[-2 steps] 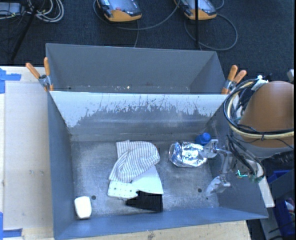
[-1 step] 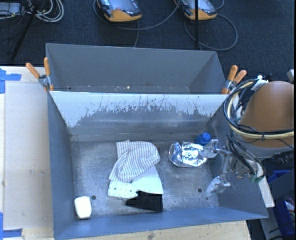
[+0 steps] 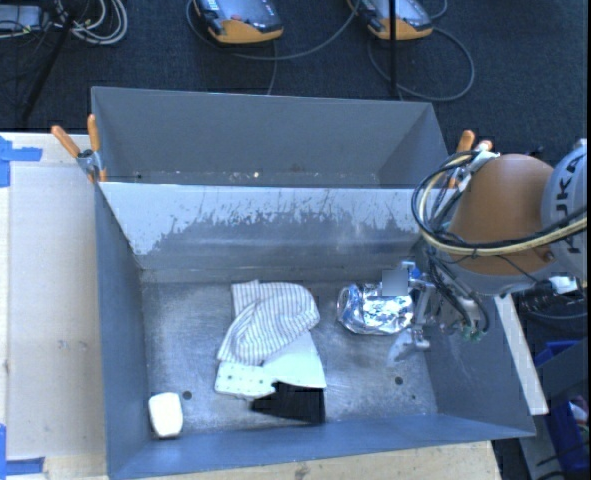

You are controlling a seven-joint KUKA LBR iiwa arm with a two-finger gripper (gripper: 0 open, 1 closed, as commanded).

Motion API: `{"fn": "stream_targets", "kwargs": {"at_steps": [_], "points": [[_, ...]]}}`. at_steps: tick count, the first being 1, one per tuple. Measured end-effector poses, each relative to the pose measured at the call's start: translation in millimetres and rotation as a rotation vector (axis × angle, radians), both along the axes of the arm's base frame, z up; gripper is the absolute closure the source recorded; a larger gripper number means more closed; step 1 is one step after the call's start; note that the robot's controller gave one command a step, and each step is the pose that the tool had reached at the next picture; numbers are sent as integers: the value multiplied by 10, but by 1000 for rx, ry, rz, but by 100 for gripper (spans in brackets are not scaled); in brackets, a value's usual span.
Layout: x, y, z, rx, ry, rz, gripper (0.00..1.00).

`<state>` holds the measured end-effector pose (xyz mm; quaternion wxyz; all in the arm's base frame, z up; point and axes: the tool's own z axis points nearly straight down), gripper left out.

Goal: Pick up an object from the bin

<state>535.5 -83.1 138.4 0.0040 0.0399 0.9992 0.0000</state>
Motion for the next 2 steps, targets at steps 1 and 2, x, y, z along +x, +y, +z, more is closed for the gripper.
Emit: {"fn": "stream_targets", "kwargs": {"at_steps": [1,2], "points": [[260,-86,-77,1,13,23,0],[397,-103,-44,0,0,-35,0]]}}
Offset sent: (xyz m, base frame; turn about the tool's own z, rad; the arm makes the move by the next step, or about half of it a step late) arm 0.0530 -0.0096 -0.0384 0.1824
